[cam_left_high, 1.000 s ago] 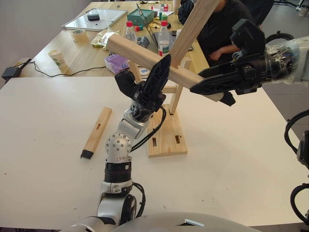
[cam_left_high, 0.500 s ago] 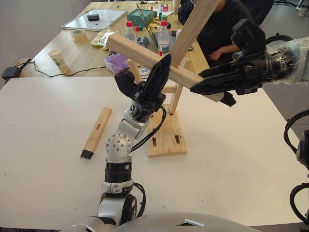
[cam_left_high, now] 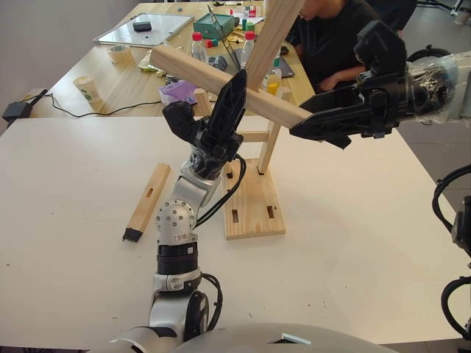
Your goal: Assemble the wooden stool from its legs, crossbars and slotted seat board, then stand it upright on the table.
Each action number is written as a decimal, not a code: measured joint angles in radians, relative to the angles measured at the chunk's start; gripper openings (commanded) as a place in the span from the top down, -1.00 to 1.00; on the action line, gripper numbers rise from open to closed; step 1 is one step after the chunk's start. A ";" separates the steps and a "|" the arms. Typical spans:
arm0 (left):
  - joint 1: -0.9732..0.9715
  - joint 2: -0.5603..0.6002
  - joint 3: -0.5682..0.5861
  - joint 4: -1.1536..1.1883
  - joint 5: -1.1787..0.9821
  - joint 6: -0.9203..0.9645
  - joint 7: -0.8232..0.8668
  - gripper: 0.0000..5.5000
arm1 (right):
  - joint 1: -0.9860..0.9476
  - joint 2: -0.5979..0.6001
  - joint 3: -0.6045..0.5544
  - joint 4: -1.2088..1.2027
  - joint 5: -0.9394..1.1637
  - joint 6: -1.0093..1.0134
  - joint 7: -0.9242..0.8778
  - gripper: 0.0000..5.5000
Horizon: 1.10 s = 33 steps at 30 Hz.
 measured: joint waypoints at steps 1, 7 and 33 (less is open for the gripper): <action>0.000 0.026 0.007 0.000 0.008 0.004 0.001 0.24 | -0.005 -0.004 -0.008 0.019 -0.016 -0.019 0.003 -0.36; 0.048 0.241 0.048 -0.002 0.094 0.045 -0.045 0.24 | -0.032 -0.070 -0.089 0.109 -0.067 -0.090 0.024 -0.36; 0.187 0.507 -0.083 0.184 0.607 -0.256 -0.454 0.24 | -0.047 -0.115 0.018 0.348 -0.307 -0.264 0.159 -0.36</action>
